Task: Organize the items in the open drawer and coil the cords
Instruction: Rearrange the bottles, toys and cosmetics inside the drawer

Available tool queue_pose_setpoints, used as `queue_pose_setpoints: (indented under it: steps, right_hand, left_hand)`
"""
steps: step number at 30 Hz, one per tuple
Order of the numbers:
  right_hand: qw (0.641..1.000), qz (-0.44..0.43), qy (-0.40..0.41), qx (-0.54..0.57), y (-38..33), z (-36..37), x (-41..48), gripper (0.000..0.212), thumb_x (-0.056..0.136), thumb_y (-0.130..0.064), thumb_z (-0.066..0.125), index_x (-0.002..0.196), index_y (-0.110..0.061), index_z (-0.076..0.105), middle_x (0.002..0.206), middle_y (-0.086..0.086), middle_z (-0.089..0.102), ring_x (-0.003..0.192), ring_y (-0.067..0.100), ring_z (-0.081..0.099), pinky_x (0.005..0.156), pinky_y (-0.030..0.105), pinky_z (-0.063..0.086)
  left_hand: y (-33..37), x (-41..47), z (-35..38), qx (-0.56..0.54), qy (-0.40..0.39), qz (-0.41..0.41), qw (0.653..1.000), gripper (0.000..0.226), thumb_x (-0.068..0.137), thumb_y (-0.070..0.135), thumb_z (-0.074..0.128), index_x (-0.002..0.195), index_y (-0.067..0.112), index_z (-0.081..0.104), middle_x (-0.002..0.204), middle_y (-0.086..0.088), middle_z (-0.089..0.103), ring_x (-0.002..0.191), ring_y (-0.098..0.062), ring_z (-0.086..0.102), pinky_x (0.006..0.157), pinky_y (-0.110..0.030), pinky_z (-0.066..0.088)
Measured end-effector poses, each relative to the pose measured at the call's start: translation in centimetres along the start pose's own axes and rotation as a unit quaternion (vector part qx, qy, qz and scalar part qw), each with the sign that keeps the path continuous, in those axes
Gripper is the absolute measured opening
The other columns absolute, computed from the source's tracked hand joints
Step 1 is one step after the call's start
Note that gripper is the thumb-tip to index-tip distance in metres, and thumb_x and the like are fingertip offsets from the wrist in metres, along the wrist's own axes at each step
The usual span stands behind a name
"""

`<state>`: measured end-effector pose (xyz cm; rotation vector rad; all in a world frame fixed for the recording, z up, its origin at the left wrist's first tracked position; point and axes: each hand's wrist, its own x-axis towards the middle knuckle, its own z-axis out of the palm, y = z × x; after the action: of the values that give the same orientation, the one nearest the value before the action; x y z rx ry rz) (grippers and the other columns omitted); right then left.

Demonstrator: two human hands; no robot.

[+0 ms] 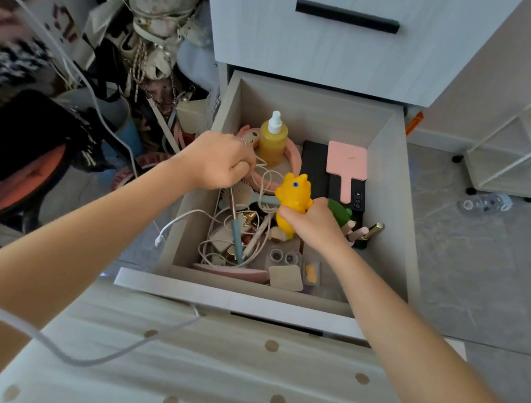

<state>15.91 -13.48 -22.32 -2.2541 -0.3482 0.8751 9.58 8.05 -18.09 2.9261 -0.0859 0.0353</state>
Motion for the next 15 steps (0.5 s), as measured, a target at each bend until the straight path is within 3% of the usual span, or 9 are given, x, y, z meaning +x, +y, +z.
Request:
queue_pose_setpoints:
  steps: [3,8,11,13,15]
  right_hand:
    - [0.999,-0.011,0.023,-0.038,-0.2,0.1,0.2,0.055,0.079,-0.049,0.059,0.11,-0.011,0.035,0.084,0.0,0.052,0.076,0.017,0.055,0.058,0.031,0.039]
    - [0.995,-0.056,0.023,-0.074,0.5,0.5,0.3,0.052,0.08,-0.044,0.065,0.111,-0.015,0.036,0.091,0.003,0.057,0.082,0.021,0.06,0.07,0.039,0.049]
    - [0.997,-0.065,0.01,-0.034,0.6,1.0,0.7,0.064,0.08,-0.037,0.068,0.126,-0.013,0.029,0.106,0.006,0.056,0.088,0.023,0.061,0.078,0.044,0.053]
    - [0.997,-0.078,0.002,-0.018,0.3,1.4,0.9,0.087,0.081,-0.032,0.069,0.143,-0.013,0.011,0.123,0.007,0.05,0.099,0.025,0.059,0.085,0.045,0.051]
    - [0.994,-0.102,0.019,-0.028,0.1,1.9,1.1,0.095,0.08,-0.033,0.071,0.146,-0.017,0.005,0.135,0.009,0.043,0.108,0.027,0.056,0.09,0.045,0.05]
  left_hand:
    - [0.3,-0.4,0.6,0.049,0.023,0.017,0.998,0.034,0.074,0.039,0.03,0.065,0.018,0.055,0.073,0.003,0.061,0.071,-0.021,0.059,0.055,-0.033,0.046]
    - [0.1,-0.7,1.5,0.078,-0.015,0.06,0.995,0.024,0.072,0.03,0.029,0.067,0.023,0.052,0.071,0.006,0.058,0.073,-0.018,0.059,0.061,-0.029,0.042]
    - [0.2,-0.6,1.5,0.085,-0.039,0.052,0.994,0.041,0.073,0.026,0.032,0.098,0.026,0.064,0.092,0.008,0.064,0.089,-0.018,0.061,0.073,-0.035,0.05]
    - [0.5,-0.5,1.6,0.106,-0.065,0.055,0.991,0.045,0.076,0.015,0.042,0.116,0.026,0.059,0.113,0.004,0.06,0.105,-0.021,0.057,0.086,-0.037,0.049]
    - [0.9,-0.4,1.5,0.13,-0.098,0.047,0.986,0.056,0.079,0.004,0.049,0.13,0.026,0.051,0.132,0.003,0.05,0.12,-0.021,0.049,0.099,-0.035,0.041]
